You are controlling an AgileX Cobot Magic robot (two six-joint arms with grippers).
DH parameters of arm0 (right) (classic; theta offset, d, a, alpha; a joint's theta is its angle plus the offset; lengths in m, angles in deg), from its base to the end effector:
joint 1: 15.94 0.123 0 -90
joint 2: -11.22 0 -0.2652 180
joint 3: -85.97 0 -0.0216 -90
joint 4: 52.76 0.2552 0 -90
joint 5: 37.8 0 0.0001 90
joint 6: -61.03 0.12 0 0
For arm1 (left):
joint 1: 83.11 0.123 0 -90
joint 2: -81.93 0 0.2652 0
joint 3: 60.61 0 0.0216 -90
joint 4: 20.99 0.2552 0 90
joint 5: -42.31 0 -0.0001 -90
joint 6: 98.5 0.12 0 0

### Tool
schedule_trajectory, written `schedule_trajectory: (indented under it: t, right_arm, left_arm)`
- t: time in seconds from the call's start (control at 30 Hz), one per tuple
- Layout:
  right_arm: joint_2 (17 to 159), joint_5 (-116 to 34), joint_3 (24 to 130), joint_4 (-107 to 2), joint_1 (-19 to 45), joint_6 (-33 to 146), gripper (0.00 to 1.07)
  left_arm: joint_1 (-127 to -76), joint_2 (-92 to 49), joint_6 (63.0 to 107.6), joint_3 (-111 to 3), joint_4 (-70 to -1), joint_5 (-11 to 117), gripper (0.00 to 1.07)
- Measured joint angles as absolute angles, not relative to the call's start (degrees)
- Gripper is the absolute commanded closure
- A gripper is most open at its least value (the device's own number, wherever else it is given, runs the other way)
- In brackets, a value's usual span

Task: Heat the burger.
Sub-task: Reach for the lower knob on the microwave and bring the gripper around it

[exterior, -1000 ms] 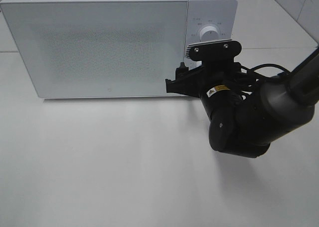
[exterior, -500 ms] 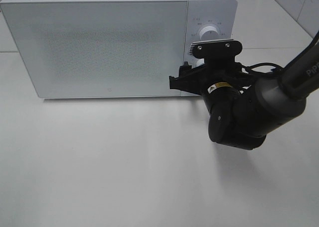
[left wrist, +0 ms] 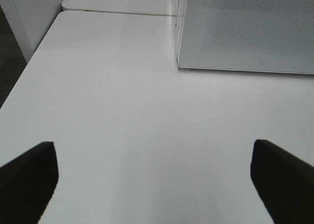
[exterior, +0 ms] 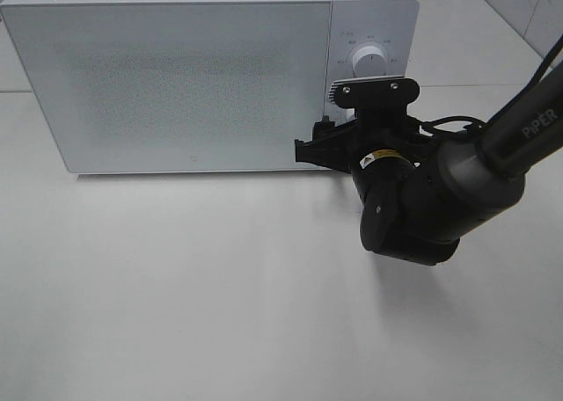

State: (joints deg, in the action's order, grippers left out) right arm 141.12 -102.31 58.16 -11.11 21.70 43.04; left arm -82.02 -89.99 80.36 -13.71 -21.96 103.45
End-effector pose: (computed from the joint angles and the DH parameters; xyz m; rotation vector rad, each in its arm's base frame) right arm 0.3459 0.1759 0.0813 -0.0534 1.7130 -0.0376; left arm 0.0418 -0.0010 0.2715 -0.0384 2.0263 -0.0207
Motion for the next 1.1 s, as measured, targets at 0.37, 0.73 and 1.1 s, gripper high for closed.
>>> schedule_trajectory:
  t: [0.37, 0.73, 1.1]
  right_arm:
    - [140.95, -102.83, 58.16, -10.37, 21.64, 42.69, 0.4]
    - [140.83, -103.52, 58.16, -10.31, 21.64, 41.78, 0.53]
    - [140.77, -104.49, 58.04, -9.85, 21.81, 41.78, 1.07]
  left_arm:
    - [-82.02, -89.99, 80.36, -13.71, -21.96, 103.45, 0.07]
    - [-82.02, -89.99, 80.36, -13.71, -21.96, 103.45, 0.07]
    - [-82.02, -89.99, 80.36, -13.71, -21.96, 103.45, 0.07]
